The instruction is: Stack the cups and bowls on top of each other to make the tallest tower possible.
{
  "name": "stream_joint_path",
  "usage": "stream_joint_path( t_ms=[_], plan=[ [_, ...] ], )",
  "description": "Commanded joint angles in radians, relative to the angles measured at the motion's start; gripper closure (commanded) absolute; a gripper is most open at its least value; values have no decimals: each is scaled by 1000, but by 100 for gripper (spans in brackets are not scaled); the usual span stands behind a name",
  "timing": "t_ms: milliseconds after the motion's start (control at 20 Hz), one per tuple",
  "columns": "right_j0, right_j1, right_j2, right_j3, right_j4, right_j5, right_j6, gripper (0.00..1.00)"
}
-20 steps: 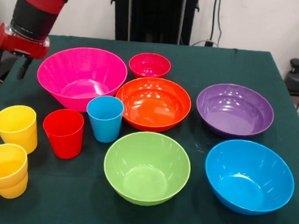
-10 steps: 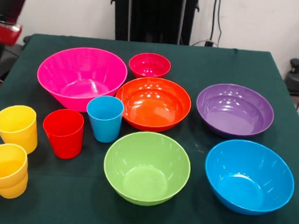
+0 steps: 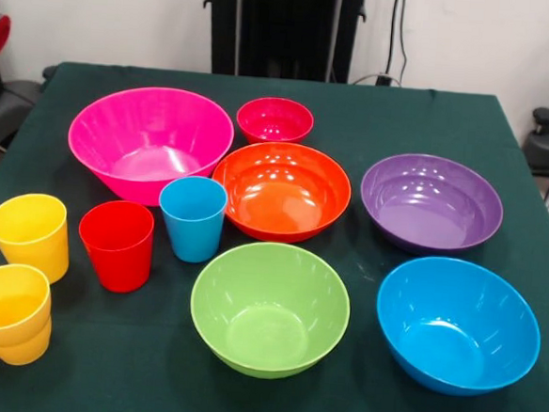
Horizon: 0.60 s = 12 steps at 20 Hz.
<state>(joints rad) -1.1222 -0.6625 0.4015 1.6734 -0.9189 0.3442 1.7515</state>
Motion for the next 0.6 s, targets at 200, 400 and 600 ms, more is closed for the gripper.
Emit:
stream_joint_path(
  t_ms=[200,400,600],
  plan=[
    [-40,6,313,102,138,269,-463,0],
    [-102,6,410,128,202,299,-521,0],
    [-95,10,418,113,214,355,-531,0]
  ],
)
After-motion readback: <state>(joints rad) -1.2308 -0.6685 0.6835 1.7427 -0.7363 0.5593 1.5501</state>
